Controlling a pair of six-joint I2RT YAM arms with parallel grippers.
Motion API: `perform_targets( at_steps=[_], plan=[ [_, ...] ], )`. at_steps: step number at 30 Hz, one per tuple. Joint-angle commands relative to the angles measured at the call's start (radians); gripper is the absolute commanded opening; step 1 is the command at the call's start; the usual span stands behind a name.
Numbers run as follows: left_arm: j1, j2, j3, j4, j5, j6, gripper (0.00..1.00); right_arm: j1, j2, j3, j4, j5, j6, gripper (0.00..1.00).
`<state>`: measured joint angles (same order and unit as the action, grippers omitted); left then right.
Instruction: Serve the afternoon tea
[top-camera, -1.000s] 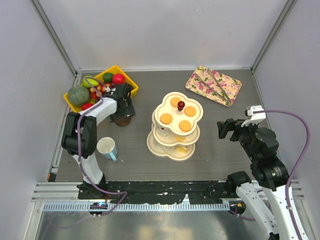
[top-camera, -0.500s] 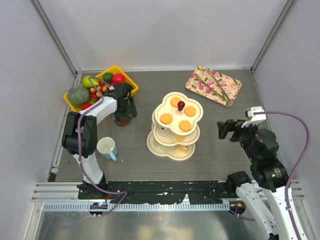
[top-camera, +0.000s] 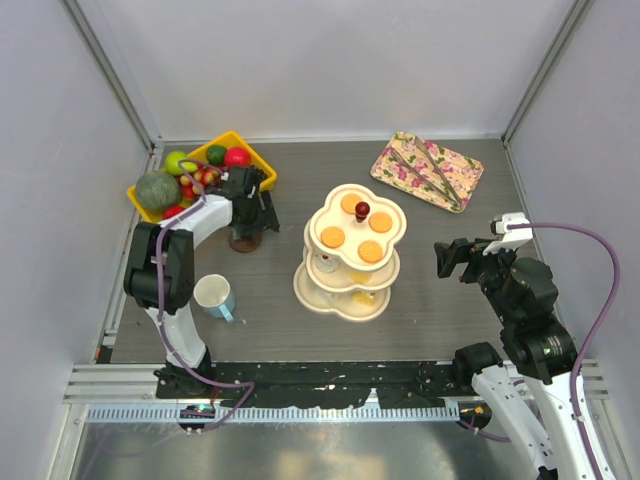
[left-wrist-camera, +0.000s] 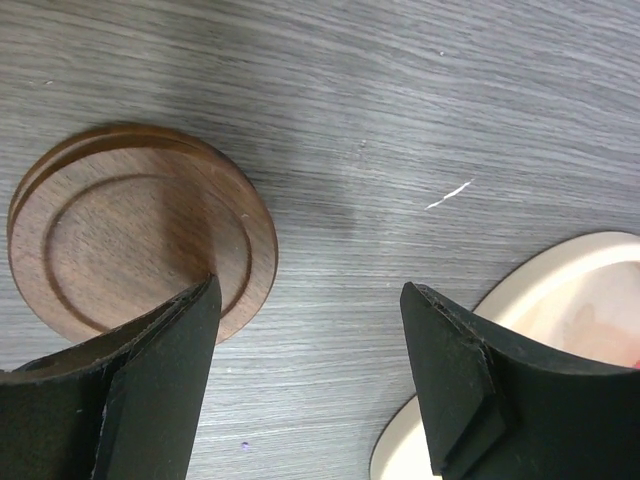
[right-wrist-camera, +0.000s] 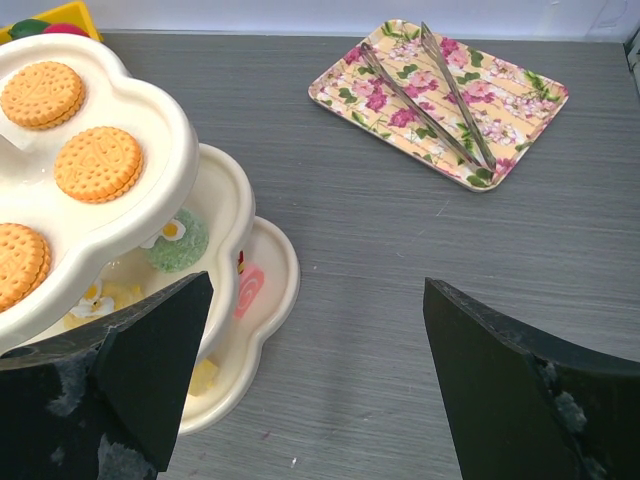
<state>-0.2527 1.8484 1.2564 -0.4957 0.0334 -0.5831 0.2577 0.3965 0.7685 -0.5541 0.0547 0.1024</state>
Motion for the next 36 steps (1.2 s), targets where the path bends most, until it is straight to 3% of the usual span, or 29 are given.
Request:
perform_targets(
  at_steps=[1, 10, 18, 22, 28, 30, 36],
  plan=[
    [0.006, -0.018, -0.101, 0.054, 0.109, -0.050, 0.79, 0.000, -0.016, 0.012, 0.045, 0.011, -0.017, 0.94],
    [-0.005, -0.175, -0.328, 0.118, 0.200, -0.081, 0.79, 0.002, -0.012, 0.017, 0.043, 0.004, -0.017, 0.93],
    [-0.051, -0.389, -0.532, 0.109, 0.215, -0.080, 0.79, 0.000, -0.011, 0.022, 0.042, 0.002, -0.015, 0.93],
    [-0.077, -0.494, -0.571, 0.054, 0.155, -0.066, 0.79, 0.002, -0.010, 0.023, 0.043, -0.003, -0.015, 0.94],
    [-0.089, -0.534, -0.496, -0.004, 0.010, -0.011, 0.82, 0.002, -0.004, 0.017, 0.046, -0.007, -0.010, 0.94],
    [-0.089, -0.505, -0.442, -0.012, -0.085, 0.014, 0.80, 0.000, -0.004, 0.017, 0.048, -0.007, -0.010, 0.94],
    [-0.079, -0.358, -0.296, 0.005, -0.171, 0.023, 0.78, 0.000, -0.013, 0.008, 0.048, -0.006, -0.009, 0.94]
  ],
)
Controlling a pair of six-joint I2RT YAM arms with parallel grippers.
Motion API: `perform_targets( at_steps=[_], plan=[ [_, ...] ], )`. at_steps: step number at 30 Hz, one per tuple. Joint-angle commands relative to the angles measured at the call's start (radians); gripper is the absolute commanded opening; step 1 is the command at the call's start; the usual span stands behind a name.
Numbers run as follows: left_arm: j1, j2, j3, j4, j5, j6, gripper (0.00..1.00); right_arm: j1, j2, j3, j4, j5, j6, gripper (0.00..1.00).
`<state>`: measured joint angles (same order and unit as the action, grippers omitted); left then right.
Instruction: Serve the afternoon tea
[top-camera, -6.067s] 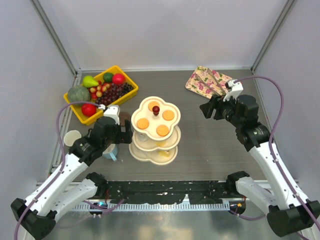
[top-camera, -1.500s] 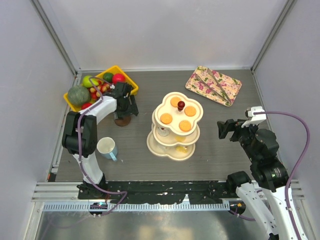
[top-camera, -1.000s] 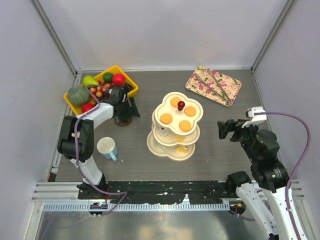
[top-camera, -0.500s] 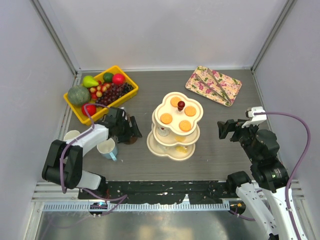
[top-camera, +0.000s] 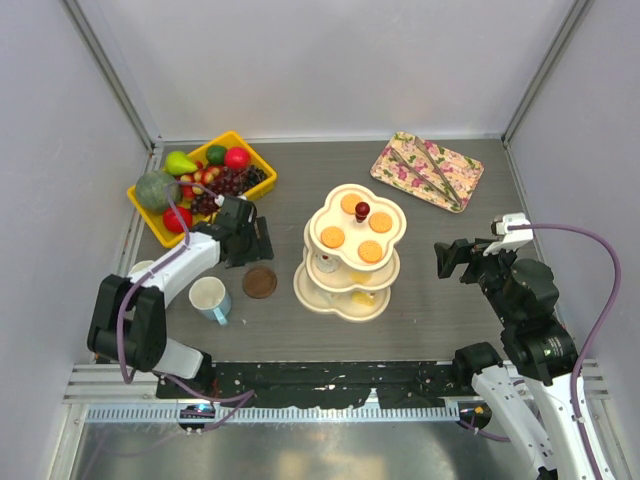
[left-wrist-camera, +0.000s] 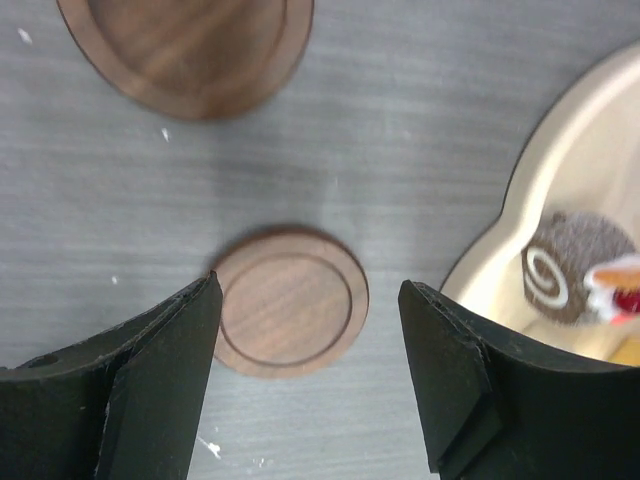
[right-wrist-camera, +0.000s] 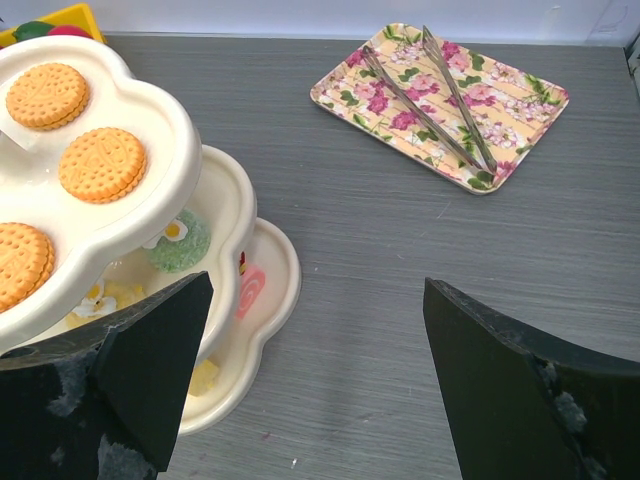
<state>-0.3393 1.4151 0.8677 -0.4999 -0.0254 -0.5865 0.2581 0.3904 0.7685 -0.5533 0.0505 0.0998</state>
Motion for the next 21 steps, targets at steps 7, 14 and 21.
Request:
perform_targets(
  at_steps=[7, 14, 21],
  plan=[
    [0.052, 0.260, 0.247, 0.035, -0.137, 0.014, 0.78, 0.000, -0.010, -0.005, 0.052, 0.002, -0.006, 0.93],
    [0.065, 0.390, 0.379, 0.011, -0.058, 0.019, 0.74, 0.001, -0.012, -0.009, 0.056, 0.002, -0.008, 0.94],
    [0.079, 0.476, 0.415, -0.019, 0.021, 0.008, 0.71, 0.001, -0.015, -0.011, 0.056, 0.002, -0.011, 0.93]
  ],
)
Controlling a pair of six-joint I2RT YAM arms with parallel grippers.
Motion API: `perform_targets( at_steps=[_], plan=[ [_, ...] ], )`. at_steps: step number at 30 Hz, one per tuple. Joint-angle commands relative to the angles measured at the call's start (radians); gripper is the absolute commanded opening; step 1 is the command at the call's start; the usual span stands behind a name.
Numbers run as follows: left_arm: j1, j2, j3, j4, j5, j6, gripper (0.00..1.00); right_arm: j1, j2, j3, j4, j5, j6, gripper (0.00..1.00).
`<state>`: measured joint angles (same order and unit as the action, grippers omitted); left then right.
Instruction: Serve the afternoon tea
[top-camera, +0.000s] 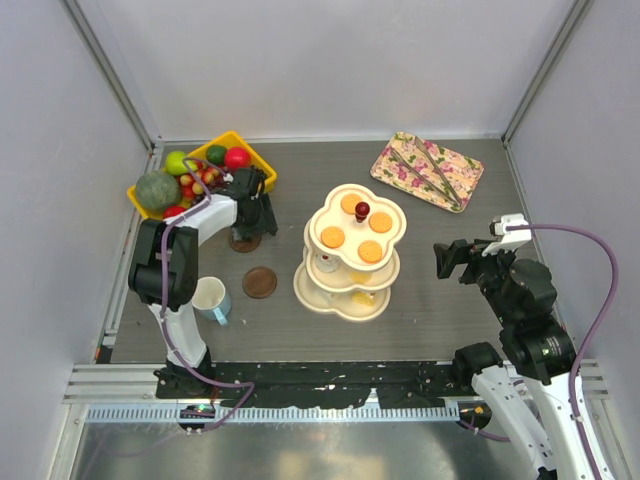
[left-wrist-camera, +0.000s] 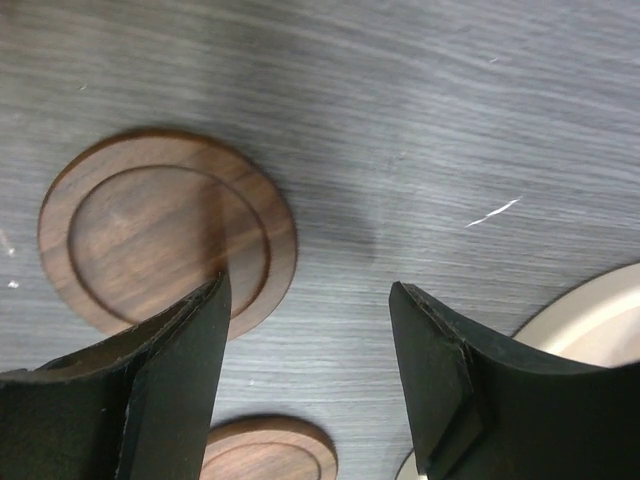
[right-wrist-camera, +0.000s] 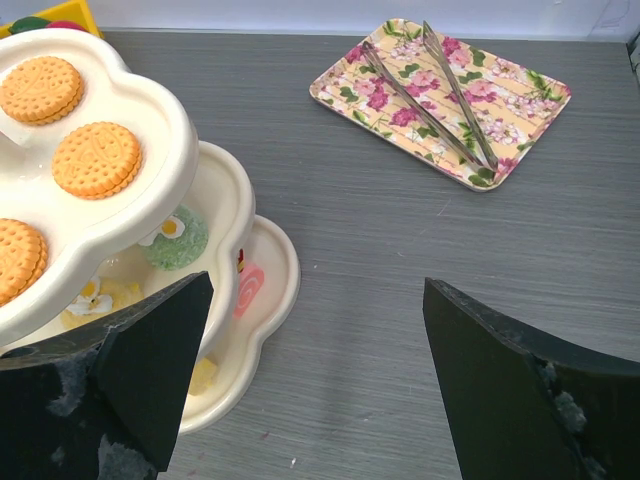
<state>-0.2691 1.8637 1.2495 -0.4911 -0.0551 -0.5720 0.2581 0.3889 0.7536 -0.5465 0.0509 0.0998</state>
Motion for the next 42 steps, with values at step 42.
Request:
perform_targets(
  at_steps=[42],
  plan=[
    [-0.058, 0.035, 0.123, -0.046, 0.120, 0.041, 0.72, 0.000, -0.002, 0.018, 0.039, -0.016, -0.015, 0.94]
  ],
)
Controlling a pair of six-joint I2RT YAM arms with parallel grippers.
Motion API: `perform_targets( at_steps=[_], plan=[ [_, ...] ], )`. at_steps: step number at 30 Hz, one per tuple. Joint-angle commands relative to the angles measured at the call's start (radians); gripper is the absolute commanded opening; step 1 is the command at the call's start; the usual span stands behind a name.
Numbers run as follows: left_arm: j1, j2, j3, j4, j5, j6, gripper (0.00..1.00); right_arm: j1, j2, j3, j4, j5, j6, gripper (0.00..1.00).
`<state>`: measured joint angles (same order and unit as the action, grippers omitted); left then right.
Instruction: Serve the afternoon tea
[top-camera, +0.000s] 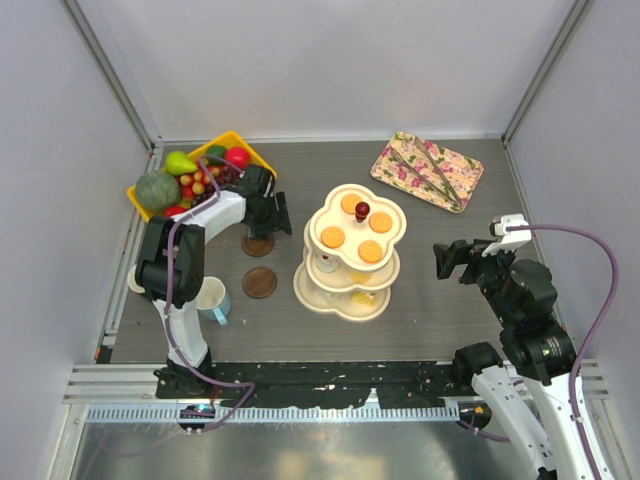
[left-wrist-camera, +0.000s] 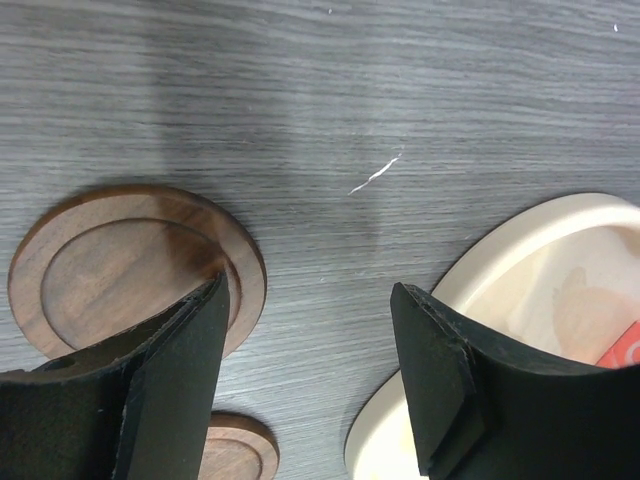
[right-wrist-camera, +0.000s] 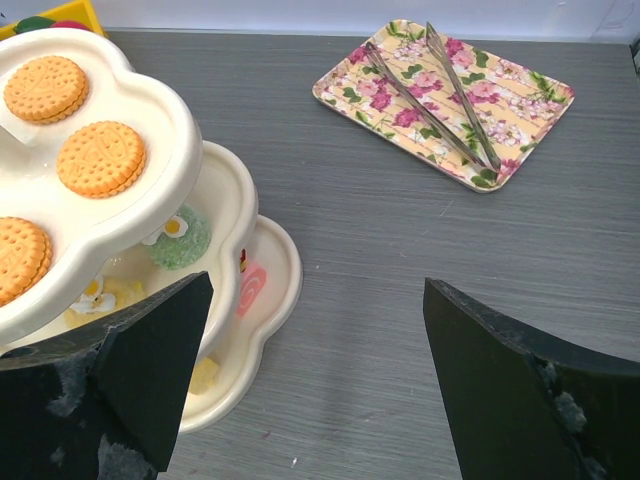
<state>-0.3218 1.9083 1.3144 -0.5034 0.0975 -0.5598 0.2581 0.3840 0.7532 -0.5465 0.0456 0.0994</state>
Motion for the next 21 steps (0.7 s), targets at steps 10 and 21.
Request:
perform_targets(
  at_steps=[10, 21],
  plan=[
    [-0.005, -0.381, -0.019, -0.198, -0.232, 0.078, 0.75, 0.001, 0.004, 0.028, 0.037, -0.030, -0.018, 0.94],
    [-0.005, -0.911, -0.303, -0.428, -0.323, 0.089, 0.75, 0.001, -0.013, 0.020, 0.048, -0.030, -0.012, 0.94]
  ],
)
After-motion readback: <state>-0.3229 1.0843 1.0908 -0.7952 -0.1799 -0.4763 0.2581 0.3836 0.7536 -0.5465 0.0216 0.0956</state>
